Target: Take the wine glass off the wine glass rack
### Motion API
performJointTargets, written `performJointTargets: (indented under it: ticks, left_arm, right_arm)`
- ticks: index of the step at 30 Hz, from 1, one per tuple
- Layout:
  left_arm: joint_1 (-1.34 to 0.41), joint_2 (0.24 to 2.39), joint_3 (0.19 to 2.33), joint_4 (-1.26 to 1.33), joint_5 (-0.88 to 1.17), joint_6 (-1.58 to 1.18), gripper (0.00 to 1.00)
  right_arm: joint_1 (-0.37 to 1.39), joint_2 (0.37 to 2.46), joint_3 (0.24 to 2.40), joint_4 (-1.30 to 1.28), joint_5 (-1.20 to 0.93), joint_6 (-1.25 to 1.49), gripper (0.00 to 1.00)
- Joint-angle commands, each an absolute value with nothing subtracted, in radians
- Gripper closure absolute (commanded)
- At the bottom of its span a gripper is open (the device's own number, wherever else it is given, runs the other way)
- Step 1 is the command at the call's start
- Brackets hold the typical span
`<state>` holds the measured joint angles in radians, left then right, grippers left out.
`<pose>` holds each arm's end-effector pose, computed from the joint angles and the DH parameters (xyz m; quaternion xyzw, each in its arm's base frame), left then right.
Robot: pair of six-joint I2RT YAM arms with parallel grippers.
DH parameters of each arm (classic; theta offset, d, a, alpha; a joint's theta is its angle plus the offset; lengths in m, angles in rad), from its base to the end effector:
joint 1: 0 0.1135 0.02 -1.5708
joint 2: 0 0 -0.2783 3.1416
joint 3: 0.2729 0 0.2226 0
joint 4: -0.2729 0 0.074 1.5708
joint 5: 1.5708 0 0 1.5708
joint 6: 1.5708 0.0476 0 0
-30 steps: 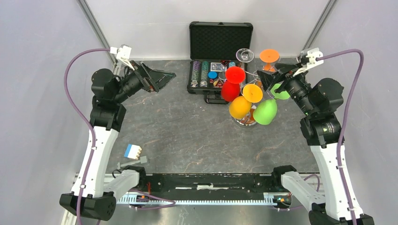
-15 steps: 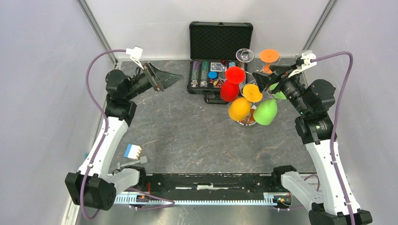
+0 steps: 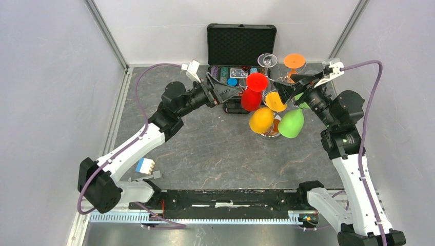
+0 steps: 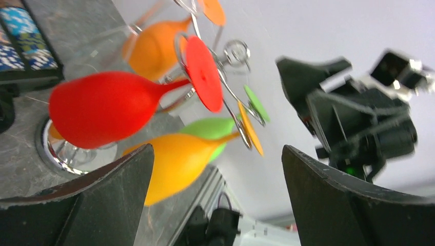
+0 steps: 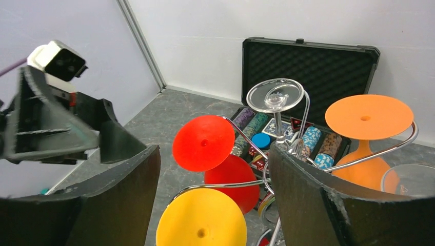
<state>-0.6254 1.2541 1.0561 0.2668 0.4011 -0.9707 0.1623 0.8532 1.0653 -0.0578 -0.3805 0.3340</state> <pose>0.2103 -0.1748 0.4027 0.0286 0.6838 -0.6078 0.4028 0.1459 0.0418 0.4451 -0.0883 0.6487 0.3024 0.6927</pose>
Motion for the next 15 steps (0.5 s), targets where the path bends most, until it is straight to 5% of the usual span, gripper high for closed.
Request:
performJointTargets:
  ticks: [1,6,12,15]
  left_arm:
    - [-0.643,1.311,1.084,0.355,0.157,-1.073,0.03]
    - [-0.672,1.424,1.144,0.412,0.159,-1.136,0.08]
    - [-0.69,1.498,1.195,0.442,0.172,-1.179,0.31]
    - [-0.694,1.503,1.193,0.465,0.184,-1.198,0.33]
  right_arm:
    - [0.16,0.816,1.056,-0.008,-0.367,0.362,0.18]
    - [0.161,0.801,1.048,-0.008,-0.362,0.372,0.19]
    - [0.161,0.789,1.043,-0.008,-0.359,0.373,0.19]
    - [0.161,0.785,1.035,-0.008,-0.353,0.374,0.19]
